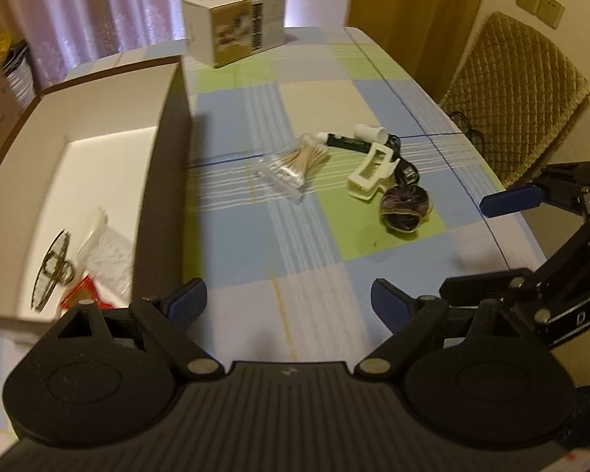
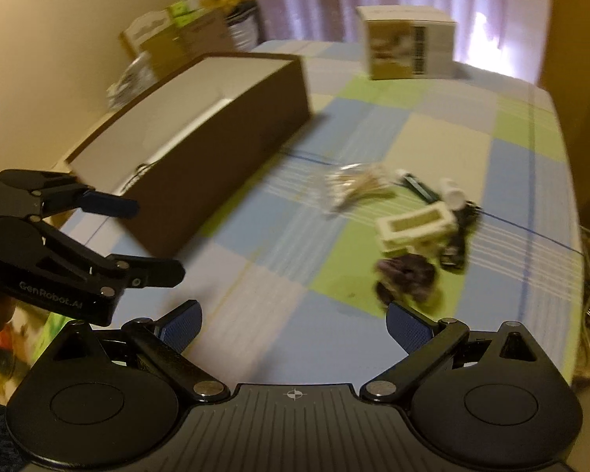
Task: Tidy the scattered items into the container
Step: 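Withdraw both tools from the box toward the remaining items on the table, then grasp the brown scrunchie with the right tool while the left tool grasps the cotton-swab bag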
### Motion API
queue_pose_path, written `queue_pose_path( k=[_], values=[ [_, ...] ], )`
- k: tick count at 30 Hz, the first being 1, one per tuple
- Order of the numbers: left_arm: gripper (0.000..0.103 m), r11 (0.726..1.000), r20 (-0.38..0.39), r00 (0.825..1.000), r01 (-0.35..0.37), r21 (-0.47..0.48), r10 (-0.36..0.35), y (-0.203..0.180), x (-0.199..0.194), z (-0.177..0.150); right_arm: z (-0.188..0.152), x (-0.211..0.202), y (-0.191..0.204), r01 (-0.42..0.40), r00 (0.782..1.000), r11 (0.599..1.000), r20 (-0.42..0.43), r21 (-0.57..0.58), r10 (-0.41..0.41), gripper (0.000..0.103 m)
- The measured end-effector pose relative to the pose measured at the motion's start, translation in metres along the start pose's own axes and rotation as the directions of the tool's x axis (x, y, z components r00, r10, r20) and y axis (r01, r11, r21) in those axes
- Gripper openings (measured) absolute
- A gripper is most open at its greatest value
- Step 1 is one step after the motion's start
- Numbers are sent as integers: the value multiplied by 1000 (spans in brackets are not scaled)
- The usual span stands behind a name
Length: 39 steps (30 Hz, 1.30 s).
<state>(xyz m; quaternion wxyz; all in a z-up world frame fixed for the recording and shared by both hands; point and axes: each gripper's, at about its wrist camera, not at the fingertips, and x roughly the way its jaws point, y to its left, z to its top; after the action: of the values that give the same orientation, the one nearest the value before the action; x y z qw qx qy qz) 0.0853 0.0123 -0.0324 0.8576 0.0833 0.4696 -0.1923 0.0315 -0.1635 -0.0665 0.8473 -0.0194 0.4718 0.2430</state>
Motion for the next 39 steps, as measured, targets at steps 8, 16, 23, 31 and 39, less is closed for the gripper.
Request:
queue_pose_path(
  k=[8,16,23,31,39],
  values=[
    [88,998,14,1000,19,56,-20,-15,23,22,-6,0,-27,94,995,994,37,52,-96,98],
    [87,995,7,1000,17,98,-17,-18,57,40,-9,26,-55,136,987,986,68,100,-143,98],
    [87,991,-18,1000,26,129,-24,-16,84,54,-1,53,-64,172,983,983,51,66,-175,97],
    [87,990,-61,998,30,138,-22,-7,108,63,5,83,-73,172,985,984,11,38,-172,80],
    [84,986,-95,995,41,162,-25,-4,123,70,1,98,-84,146,989,989,-32,38,-145,30]
  ],
)
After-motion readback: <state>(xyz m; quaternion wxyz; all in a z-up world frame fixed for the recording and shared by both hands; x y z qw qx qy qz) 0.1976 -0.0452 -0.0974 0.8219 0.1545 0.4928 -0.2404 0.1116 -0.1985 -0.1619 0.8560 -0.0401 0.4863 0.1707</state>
